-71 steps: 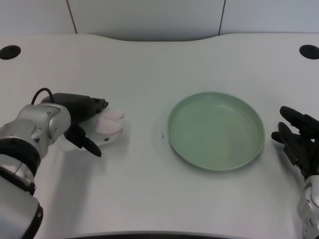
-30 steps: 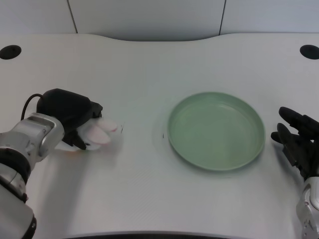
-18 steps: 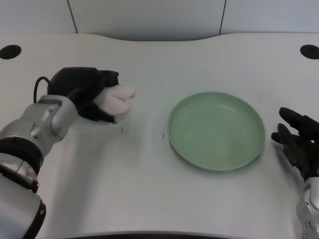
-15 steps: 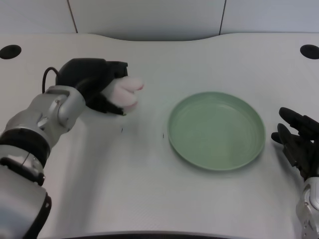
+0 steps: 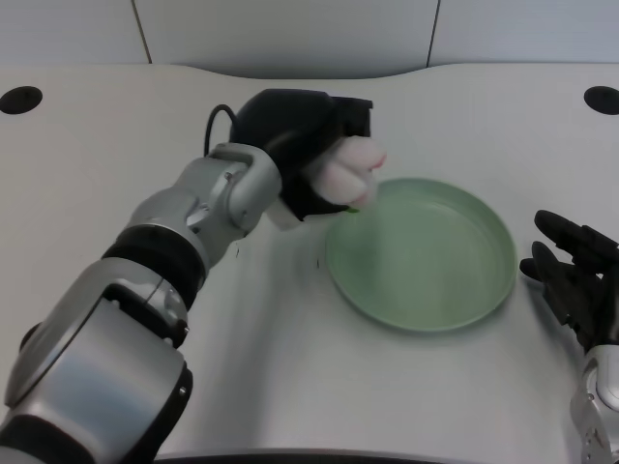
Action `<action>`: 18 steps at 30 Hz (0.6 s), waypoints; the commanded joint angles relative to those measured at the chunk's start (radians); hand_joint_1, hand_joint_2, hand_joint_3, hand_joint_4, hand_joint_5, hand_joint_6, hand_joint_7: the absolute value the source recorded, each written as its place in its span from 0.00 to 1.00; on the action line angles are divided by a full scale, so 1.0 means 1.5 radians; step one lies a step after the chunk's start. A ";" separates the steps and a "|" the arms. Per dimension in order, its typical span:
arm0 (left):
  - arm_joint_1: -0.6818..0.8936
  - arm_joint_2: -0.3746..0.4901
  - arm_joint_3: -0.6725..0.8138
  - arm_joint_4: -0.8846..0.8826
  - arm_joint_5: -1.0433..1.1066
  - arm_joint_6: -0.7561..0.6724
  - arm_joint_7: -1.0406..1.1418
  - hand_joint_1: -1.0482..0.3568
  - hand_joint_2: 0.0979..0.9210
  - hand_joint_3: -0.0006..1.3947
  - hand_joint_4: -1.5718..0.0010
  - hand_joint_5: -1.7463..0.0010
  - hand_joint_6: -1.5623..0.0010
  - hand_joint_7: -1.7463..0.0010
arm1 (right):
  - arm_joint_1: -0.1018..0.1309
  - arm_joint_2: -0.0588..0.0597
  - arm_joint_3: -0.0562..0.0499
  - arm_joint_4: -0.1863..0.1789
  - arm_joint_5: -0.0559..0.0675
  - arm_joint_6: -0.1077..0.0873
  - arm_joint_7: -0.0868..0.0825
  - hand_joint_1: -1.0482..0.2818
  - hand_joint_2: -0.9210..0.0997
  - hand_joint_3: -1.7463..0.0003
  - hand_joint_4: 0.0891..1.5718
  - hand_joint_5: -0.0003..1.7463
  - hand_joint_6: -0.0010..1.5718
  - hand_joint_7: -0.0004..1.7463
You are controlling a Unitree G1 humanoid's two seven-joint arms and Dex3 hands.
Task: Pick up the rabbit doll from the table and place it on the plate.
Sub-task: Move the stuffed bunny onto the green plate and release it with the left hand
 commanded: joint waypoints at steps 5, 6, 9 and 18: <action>-0.020 -0.079 -0.034 0.020 0.020 0.017 0.001 0.61 0.35 0.73 0.44 0.00 0.57 0.00 | 0.005 -0.003 0.001 0.005 0.004 -0.009 0.004 0.57 0.00 0.88 0.43 0.47 0.62 0.05; -0.020 -0.085 -0.035 0.022 0.019 0.018 -0.001 0.60 0.38 0.71 0.44 0.00 0.57 0.00 | 0.006 -0.003 0.003 0.005 0.002 -0.010 0.002 0.57 0.00 0.88 0.42 0.46 0.61 0.05; -0.024 -0.100 -0.040 0.027 0.019 0.029 -0.004 0.57 0.42 0.68 0.44 0.00 0.57 0.00 | 0.007 -0.002 0.009 0.006 -0.008 -0.013 -0.011 0.58 0.00 0.87 0.43 0.46 0.62 0.05; -0.021 -0.110 -0.043 0.035 0.018 0.031 -0.009 0.59 0.45 0.61 0.45 0.00 0.58 0.00 | 0.007 0.005 0.009 0.002 -0.003 -0.008 -0.017 0.57 0.00 0.87 0.43 0.46 0.63 0.06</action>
